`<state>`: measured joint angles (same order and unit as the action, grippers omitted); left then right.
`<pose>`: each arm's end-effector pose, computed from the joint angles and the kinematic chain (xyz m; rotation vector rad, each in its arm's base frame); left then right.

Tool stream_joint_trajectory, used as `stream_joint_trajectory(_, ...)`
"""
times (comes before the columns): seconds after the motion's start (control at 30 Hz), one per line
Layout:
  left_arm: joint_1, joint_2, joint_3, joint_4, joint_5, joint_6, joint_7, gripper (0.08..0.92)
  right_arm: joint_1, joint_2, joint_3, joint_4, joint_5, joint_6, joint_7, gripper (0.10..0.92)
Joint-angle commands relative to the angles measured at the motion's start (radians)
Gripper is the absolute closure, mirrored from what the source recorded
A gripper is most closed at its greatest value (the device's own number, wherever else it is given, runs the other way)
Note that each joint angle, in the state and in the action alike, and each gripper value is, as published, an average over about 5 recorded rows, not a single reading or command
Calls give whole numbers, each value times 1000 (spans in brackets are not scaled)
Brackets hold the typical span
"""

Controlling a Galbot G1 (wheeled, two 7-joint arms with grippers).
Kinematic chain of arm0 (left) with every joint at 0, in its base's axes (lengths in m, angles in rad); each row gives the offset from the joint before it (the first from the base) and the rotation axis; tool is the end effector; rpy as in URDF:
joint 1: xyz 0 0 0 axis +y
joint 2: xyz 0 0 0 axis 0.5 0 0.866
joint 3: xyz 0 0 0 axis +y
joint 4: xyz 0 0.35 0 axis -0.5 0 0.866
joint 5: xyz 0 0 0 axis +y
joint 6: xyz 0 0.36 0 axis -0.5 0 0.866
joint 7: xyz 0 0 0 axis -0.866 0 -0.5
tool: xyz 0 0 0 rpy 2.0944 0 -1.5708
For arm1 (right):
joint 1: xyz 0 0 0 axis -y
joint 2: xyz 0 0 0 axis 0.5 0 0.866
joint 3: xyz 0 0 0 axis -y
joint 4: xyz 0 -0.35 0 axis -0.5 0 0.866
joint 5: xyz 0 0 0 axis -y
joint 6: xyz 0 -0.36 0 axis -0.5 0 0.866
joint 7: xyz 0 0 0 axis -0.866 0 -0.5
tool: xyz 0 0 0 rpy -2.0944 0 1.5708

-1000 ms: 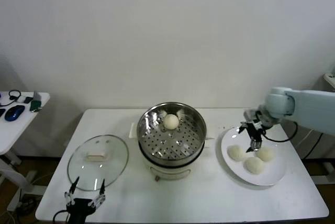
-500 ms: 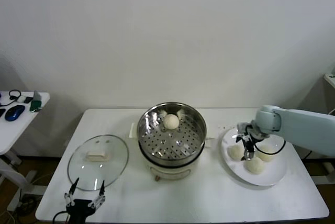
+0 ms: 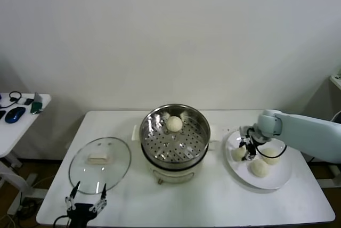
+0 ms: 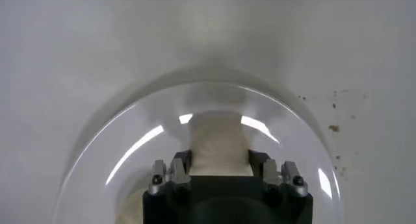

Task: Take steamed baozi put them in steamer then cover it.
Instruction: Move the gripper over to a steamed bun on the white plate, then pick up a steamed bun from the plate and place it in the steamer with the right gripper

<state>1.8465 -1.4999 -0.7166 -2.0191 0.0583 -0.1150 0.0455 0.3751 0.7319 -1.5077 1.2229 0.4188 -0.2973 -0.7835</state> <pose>0.0865 0.0758 -0.3601 0.0689 -2.8849 -0.3323 0.5132 -0.1491 -0.2289 1.1586 -1.4081 1.2429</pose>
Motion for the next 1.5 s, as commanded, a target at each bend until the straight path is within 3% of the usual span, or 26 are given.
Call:
stream_joint_trajectory(0.03,0,-1,1,-1,2,0,0,177,91,-9,-16,15,29,8,-26,423)
stream_joint_trajectory(0.23,1,3,2,-4,6,2,1,177,524,5,-268,102,176,61,-112,423)
stream_joint_trajectory(0.4,0,8,0,-5,5,4,3,177,811,100,-313,167,324,65,-177,423)
stream_joint_trajectory(0.77,-2,6,3,-16,1,5,3,177,796,375,-119,350,565,-83,-29,423)
stream_joint_trajectory(1.07,7,-5,0,-28,1,1,2,177,536,564,-115,317,520,-165,102,423)
stream_joint_trajectory(1.5,11,-8,3,-25,4,-5,-1,177,345,645,-146,170,357,-185,145,423)
